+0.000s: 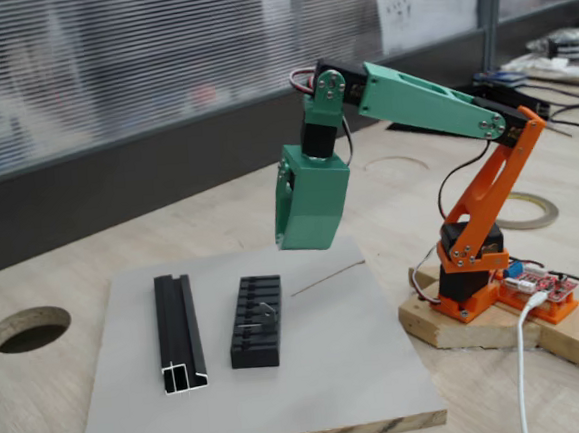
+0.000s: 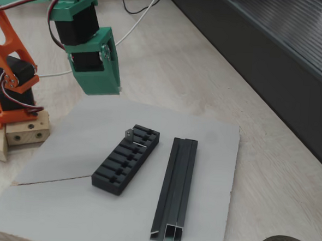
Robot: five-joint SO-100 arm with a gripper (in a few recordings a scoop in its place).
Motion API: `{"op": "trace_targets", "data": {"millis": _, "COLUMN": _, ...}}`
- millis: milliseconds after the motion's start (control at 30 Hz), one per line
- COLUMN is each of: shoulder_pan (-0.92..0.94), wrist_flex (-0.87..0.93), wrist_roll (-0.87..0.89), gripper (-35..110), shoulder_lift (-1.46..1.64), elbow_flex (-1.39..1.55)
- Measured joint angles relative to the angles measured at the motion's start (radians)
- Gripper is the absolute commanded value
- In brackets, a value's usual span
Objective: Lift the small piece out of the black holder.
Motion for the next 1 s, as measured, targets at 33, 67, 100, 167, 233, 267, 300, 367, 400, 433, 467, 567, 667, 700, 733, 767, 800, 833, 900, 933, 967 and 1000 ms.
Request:
{"op": "trace_targets", "data": {"millis": 33, "shoulder_pan": 0.000, "wrist_flex": 0.000, "wrist_roll": 0.000, "gripper": 11, "shoulder_lift": 0.000, "elbow_flex": 0.000}}
{"op": "trace_targets", "data": {"millis": 67, "shoulder_pan": 0.000, "wrist_flex": 0.000, "wrist_roll": 0.000, "gripper": 12, "shoulder_lift": 0.000, "elbow_flex": 0.000}}
{"op": "trace_targets", "data": {"millis": 100, "shoulder_pan": 0.000, "wrist_flex": 0.000, "wrist_roll": 0.000, "gripper": 14, "shoulder_lift": 0.000, "elbow_flex": 0.000}}
{"op": "trace_targets", "data": {"millis": 167, "shoulder_pan": 0.000, "wrist_flex": 0.000, "wrist_roll": 0.000, "gripper": 21, "shoulder_lift": 0.000, "elbow_flex": 0.000}}
{"op": "trace_targets", "data": {"millis": 233, "shoulder_pan": 0.000, "wrist_flex": 0.000, "wrist_roll": 0.000, "gripper": 29, "shoulder_lift": 0.000, "elbow_flex": 0.000}}
{"op": "trace_targets", "data": {"millis": 267, "shoulder_pan": 0.000, "wrist_flex": 0.000, "wrist_roll": 0.000, "gripper": 33, "shoulder_lift": 0.000, "elbow_flex": 0.000}}
{"op": "trace_targets", "data": {"millis": 300, "shoulder_pan": 0.000, "wrist_flex": 0.000, "wrist_roll": 0.000, "gripper": 37, "shoulder_lift": 0.000, "elbow_flex": 0.000}}
{"op": "trace_targets", "data": {"millis": 367, "shoulder_pan": 0.000, "wrist_flex": 0.000, "wrist_roll": 0.000, "gripper": 45, "shoulder_lift": -0.009, "elbow_flex": 0.000}}
{"op": "trace_targets", "data": {"millis": 400, "shoulder_pan": 0.000, "wrist_flex": 0.000, "wrist_roll": 0.000, "gripper": 48, "shoulder_lift": -0.020, "elbow_flex": 0.000}}
{"op": "trace_targets", "data": {"millis": 433, "shoulder_pan": 0.000, "wrist_flex": 0.000, "wrist_roll": 0.000, "gripper": 52, "shoulder_lift": -0.025, "elbow_flex": 0.000}}
{"op": "trace_targets", "data": {"millis": 467, "shoulder_pan": 0.000, "wrist_flex": 0.000, "wrist_roll": 0.000, "gripper": 55, "shoulder_lift": -0.029, "elbow_flex": 0.000}}
{"op": "trace_targets", "data": {"millis": 567, "shoulder_pan": 0.000, "wrist_flex": 0.000, "wrist_roll": 0.000, "gripper": 62, "shoulder_lift": -0.040, "elbow_flex": 0.000}}
{"op": "trace_targets", "data": {"millis": 667, "shoulder_pan": -0.003, "wrist_flex": 0.000, "wrist_roll": 0.000, "gripper": 66, "shoulder_lift": -0.046, "elbow_flex": 0.002}}
{"op": "trace_targets", "data": {"millis": 700, "shoulder_pan": -0.008, "wrist_flex": 0.000, "wrist_roll": 0.000, "gripper": 66, "shoulder_lift": -0.048, "elbow_flex": 0.002}}
{"op": "trace_targets", "data": {"millis": 733, "shoulder_pan": -0.009, "wrist_flex": 0.000, "wrist_roll": 0.000, "gripper": 66, "shoulder_lift": -0.048, "elbow_flex": 0.002}}
{"op": "trace_targets", "data": {"millis": 767, "shoulder_pan": -0.006, "wrist_flex": 0.000, "wrist_roll": 0.000, "gripper": 66, "shoulder_lift": -0.049, "elbow_flex": 0.002}}
{"op": "trace_targets", "data": {"millis": 800, "shoulder_pan": -0.003, "wrist_flex": 0.000, "wrist_roll": 0.000, "gripper": 66, "shoulder_lift": -0.049, "elbow_flex": 0.002}}
{"op": "trace_targets", "data": {"millis": 833, "shoulder_pan": -0.003, "wrist_flex": 0.000, "wrist_roll": 0.000, "gripper": 66, "shoulder_lift": -0.049, "elbow_flex": 0.002}}
{"op": "trace_targets", "data": {"millis": 900, "shoulder_pan": -0.003, "wrist_flex": 0.000, "wrist_roll": 0.000, "gripper": 66, "shoulder_lift": -0.048, "elbow_flex": 0.002}}
{"op": "trace_targets", "data": {"millis": 933, "shoulder_pan": -0.003, "wrist_flex": 0.000, "wrist_roll": 0.000, "gripper": 66, "shoulder_lift": -0.048, "elbow_flex": 0.002}}
{"op": "trace_targets", "data": {"millis": 967, "shoulder_pan": -0.003, "wrist_flex": 0.000, "wrist_roll": 0.000, "gripper": 66, "shoulder_lift": -0.054, "elbow_flex": 0.002}}
{"op": "trace_targets", "data": {"millis": 1000, "shoulder_pan": -0.003, "wrist_flex": 0.000, "wrist_roll": 0.000, "gripper": 66, "shoulder_lift": -0.054, "elbow_flex": 0.002}}
